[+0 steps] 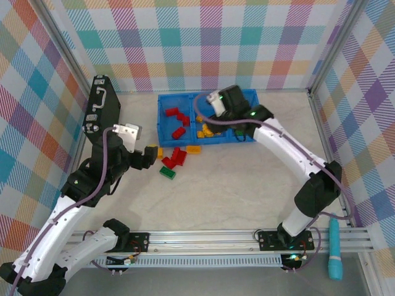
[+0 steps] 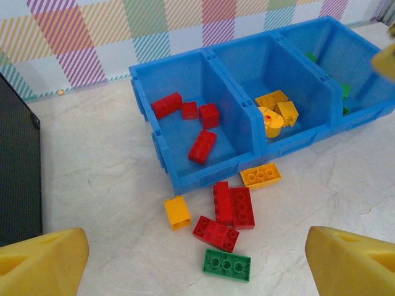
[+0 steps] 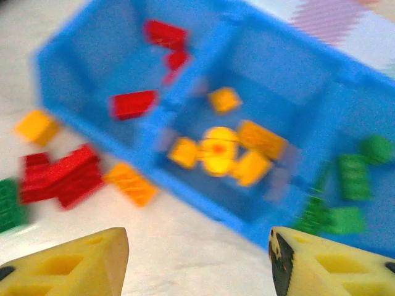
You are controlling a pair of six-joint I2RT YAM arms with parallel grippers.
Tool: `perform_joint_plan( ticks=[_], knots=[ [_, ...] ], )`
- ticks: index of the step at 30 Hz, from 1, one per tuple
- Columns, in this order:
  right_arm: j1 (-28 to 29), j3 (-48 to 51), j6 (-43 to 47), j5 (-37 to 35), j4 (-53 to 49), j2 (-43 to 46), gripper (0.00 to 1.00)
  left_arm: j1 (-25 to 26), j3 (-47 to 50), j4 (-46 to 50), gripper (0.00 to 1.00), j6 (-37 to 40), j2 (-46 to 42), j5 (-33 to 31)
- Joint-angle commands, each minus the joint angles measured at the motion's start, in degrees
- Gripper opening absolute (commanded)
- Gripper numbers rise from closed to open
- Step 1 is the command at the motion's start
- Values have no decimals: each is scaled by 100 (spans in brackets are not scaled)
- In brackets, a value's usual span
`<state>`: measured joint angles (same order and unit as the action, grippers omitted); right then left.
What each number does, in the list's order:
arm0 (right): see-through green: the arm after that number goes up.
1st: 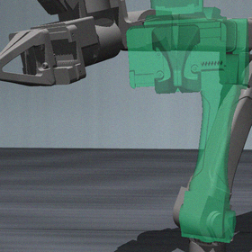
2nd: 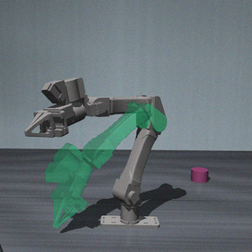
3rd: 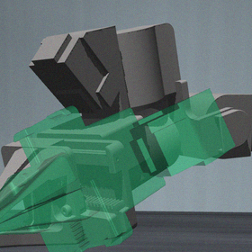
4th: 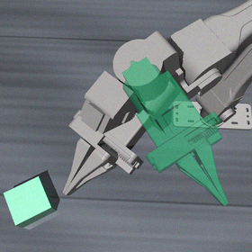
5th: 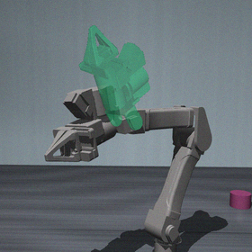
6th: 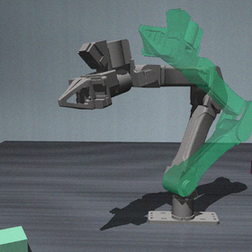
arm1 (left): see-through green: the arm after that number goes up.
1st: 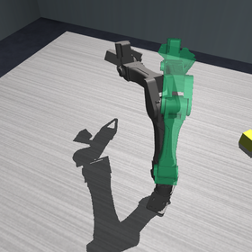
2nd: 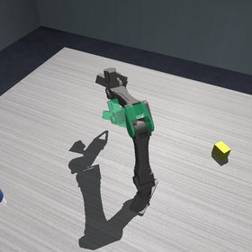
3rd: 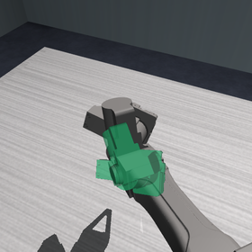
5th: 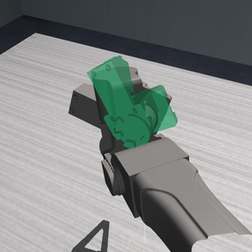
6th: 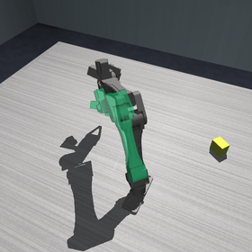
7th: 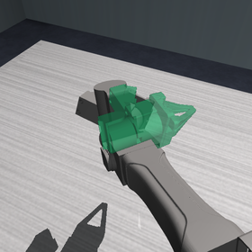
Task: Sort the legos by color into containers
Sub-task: Pick up the lego from the center of the table.
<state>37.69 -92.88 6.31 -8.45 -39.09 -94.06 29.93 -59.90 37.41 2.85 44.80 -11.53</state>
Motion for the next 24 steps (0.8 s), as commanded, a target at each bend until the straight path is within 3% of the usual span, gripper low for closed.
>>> perform_joint_plan(
  ticks=[1, 9, 24],
  knots=[
    [365, 215, -209, 584, -189, -105, 62, 39, -122, 38, 90, 49, -135, 60],
    [1443, 341, -361, 941, 251, -868, 63, 39, -13, -62, 91, 76, -228, 220],
    [2035, -322, -703, 1346, 511, -2538, 66, 39, 30, -117, 91, 118, -301, 392]
  ],
)
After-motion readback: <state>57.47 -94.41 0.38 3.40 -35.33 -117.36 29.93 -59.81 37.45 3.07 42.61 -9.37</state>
